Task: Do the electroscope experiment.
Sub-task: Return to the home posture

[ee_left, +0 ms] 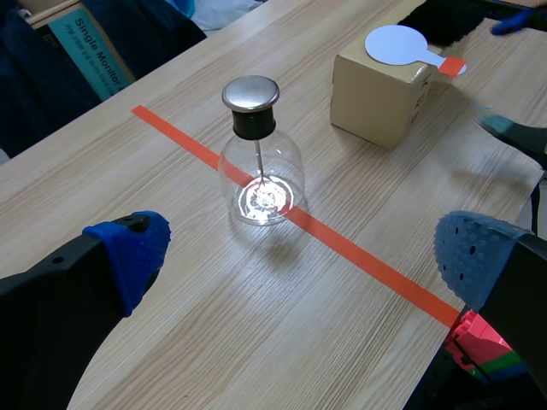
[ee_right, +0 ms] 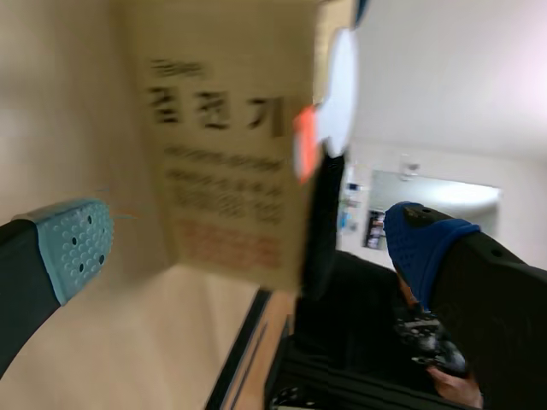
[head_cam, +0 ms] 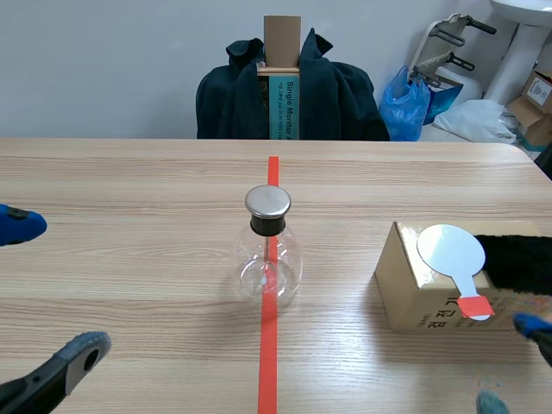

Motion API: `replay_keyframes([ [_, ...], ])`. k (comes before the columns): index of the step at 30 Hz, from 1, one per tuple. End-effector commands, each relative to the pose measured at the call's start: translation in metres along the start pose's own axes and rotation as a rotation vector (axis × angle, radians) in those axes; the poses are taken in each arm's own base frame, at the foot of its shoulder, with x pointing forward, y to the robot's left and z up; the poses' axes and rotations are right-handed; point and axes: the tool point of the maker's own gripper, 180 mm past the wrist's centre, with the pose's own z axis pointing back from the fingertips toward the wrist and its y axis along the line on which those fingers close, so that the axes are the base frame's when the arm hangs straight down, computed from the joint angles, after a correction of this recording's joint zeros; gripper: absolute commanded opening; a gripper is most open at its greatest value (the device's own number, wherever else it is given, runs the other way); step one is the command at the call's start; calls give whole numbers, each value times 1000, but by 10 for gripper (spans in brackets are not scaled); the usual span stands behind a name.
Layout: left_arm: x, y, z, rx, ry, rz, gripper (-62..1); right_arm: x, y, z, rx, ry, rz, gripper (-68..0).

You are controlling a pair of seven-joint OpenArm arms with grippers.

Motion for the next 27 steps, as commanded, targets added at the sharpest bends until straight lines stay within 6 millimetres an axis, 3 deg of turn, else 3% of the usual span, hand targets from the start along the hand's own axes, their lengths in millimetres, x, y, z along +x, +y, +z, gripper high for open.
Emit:
replay_keyframes([
  [1, 5, -2, -1, -2, -24, 15, 14, -2, -20, 6, -65, -6, -22, 4],
  [4, 5, -2, -1, -2, -25, 15, 14, -1, -36, 10, -86, -22, -93, 4],
  [11, 6, -2, -1, -1, -29, 13, 14, -11, -112, -19, -133, -19, -324, 4],
  [18, 6, -2, -1, -1, -29, 13, 14, 9, -186, -46, -143, -161, -541, 4],
  [23, 6, -2, -1, -1, -29, 13, 14, 31, -214, -62, -87, -294, -675, 4],
  [27, 6, -2, -1, -1, -29, 13, 14, 50, -221, -67, -9, -385, -756, 4],
])
